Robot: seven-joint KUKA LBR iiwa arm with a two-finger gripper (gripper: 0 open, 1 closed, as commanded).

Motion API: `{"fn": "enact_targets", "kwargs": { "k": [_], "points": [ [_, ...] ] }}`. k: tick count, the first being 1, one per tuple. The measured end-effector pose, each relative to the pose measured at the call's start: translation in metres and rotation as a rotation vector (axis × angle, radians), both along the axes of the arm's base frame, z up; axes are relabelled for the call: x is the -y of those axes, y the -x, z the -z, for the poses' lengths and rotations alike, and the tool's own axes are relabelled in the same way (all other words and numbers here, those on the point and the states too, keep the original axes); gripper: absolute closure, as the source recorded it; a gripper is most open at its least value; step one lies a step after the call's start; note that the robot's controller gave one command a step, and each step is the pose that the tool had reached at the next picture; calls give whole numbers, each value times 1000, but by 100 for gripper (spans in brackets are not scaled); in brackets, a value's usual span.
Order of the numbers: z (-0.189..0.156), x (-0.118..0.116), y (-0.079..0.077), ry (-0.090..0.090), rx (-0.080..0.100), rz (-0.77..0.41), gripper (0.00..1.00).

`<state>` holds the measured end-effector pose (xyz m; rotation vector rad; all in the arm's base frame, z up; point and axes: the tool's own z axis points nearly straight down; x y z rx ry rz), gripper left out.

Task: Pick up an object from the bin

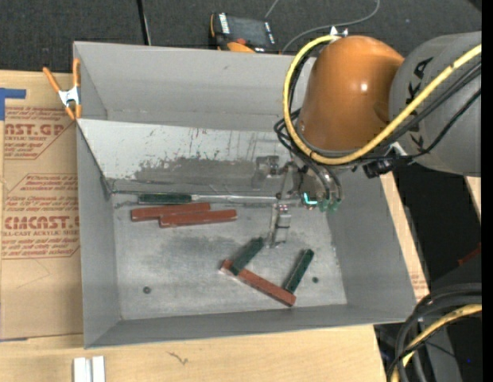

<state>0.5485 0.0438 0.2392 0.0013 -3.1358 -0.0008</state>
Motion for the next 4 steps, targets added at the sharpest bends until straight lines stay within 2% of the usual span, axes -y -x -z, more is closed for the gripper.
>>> {"fn": "enact_targets", "kwargs": {
  "k": [1, 2, 3, 4],
  "points": [
    [127, 27, -11, 1, 1, 207, 0],
    [171, 0, 70, 1, 4, 334, 0],
    [169, 0, 68, 0, 5, 333, 100],
    [-42, 53, 51, 0, 16, 445, 100]
  ]
}}
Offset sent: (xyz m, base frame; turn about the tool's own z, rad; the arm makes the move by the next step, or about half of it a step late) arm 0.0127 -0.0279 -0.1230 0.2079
